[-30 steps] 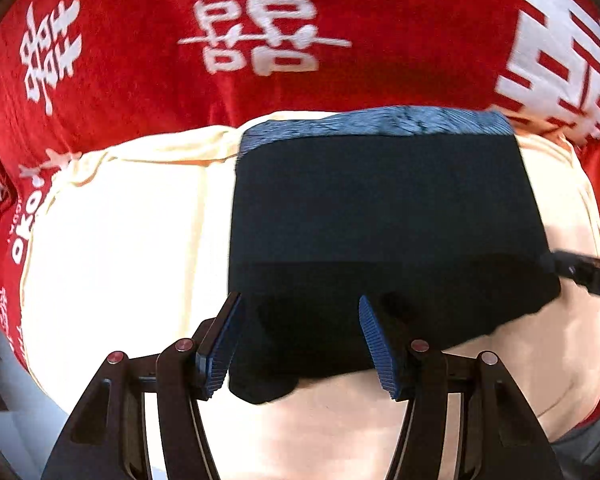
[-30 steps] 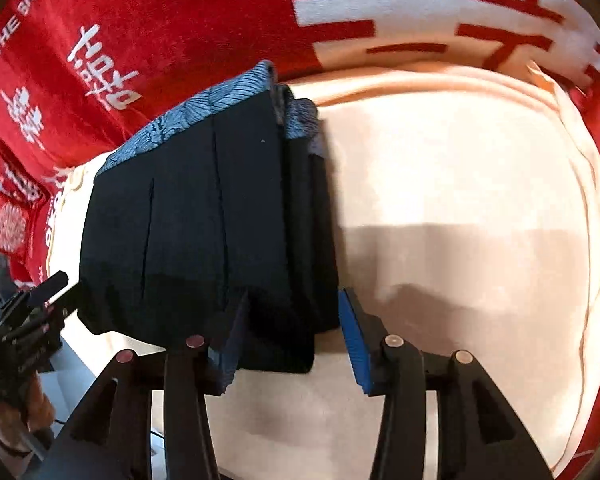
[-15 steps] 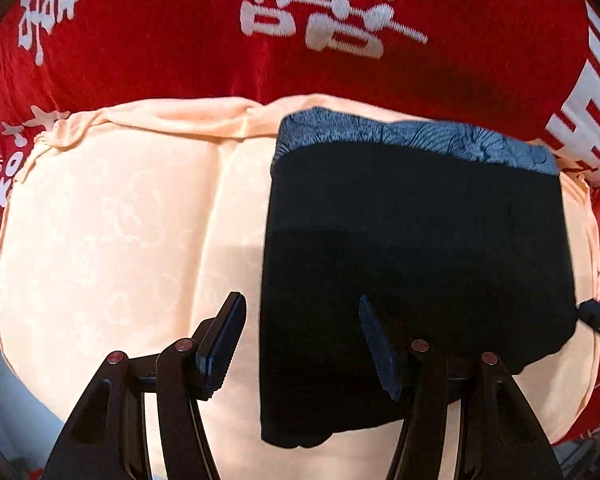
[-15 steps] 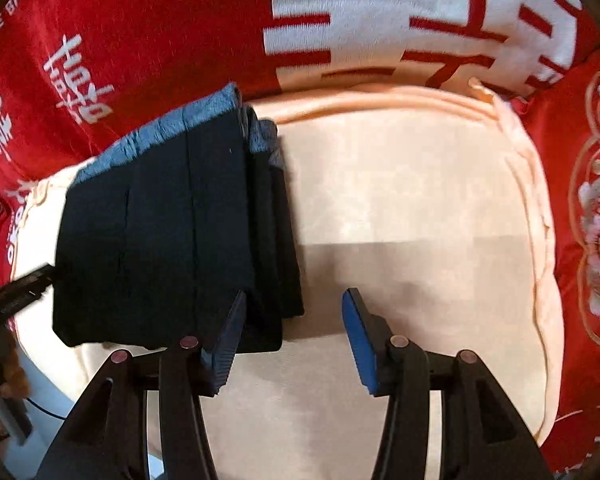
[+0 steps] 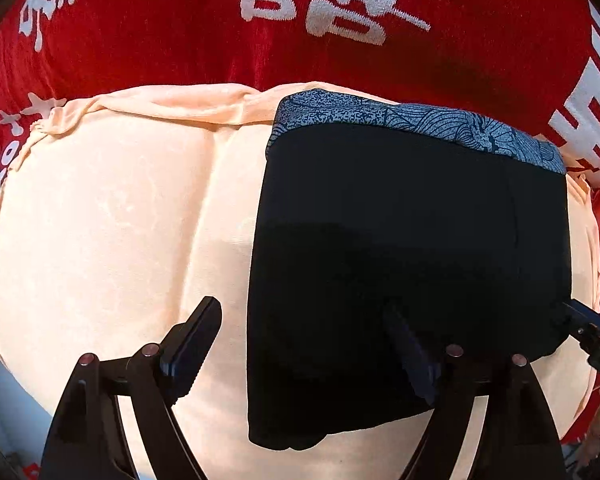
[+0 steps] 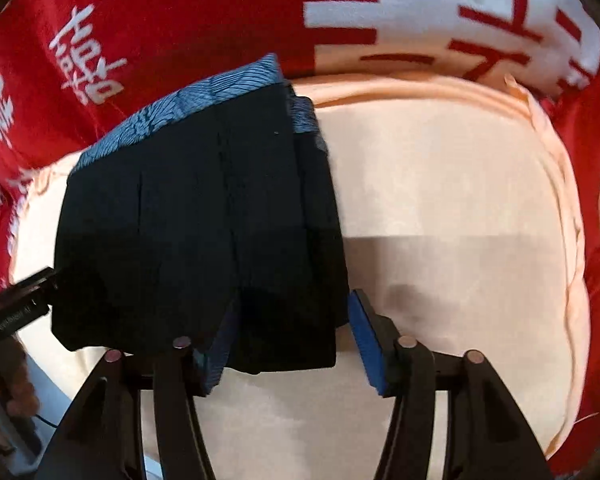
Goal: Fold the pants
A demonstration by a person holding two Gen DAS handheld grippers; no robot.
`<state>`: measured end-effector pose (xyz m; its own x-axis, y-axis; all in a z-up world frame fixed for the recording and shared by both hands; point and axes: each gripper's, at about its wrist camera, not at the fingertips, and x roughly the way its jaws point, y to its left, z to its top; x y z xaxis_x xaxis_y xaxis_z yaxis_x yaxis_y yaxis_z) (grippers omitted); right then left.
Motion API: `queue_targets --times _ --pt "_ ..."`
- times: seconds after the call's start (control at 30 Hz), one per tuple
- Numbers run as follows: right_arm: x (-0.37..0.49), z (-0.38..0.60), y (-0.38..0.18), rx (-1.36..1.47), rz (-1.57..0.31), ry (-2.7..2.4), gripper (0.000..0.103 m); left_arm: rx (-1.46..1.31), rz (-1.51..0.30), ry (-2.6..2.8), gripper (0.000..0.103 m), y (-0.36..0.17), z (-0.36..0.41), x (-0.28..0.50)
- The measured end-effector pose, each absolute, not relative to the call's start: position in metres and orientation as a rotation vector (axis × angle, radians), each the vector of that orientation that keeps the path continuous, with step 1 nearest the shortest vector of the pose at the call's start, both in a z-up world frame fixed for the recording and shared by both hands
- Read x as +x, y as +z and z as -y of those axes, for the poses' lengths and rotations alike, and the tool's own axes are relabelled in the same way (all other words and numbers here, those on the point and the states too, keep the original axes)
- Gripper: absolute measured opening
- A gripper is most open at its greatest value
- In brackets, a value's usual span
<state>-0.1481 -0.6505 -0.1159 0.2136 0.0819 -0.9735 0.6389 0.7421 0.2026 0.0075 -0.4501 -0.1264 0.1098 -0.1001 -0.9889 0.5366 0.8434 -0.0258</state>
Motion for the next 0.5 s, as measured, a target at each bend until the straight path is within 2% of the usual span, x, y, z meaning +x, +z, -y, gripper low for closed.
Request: queue_targets --times 0.23,0.3,0.33,0.5 --pt "-0.147 0.644 -0.105 0.597 -1.326 -0.393 0.062 0.389 -1.39 -0.48 0.085 -0.122 0.448 0.002" --pt "-0.15 0.647 -0.106 0.628 -1.323 -0.382 0.063 0.396 -1.39 -0.472 0.098 -0.123 0.448 0.003" --pt "-0.153 0.648 -0.106 0.642 -1.319 -0.372 0.063 0.394 -1.399 -0.464 0.101 -0.125 0.447 0.005" --pt "-0.166 0.662 -0.103 0.65 -1.328 -0.368 0.064 0.333 -1.438 -0.457 0.101 -0.129 0.441 0.009"
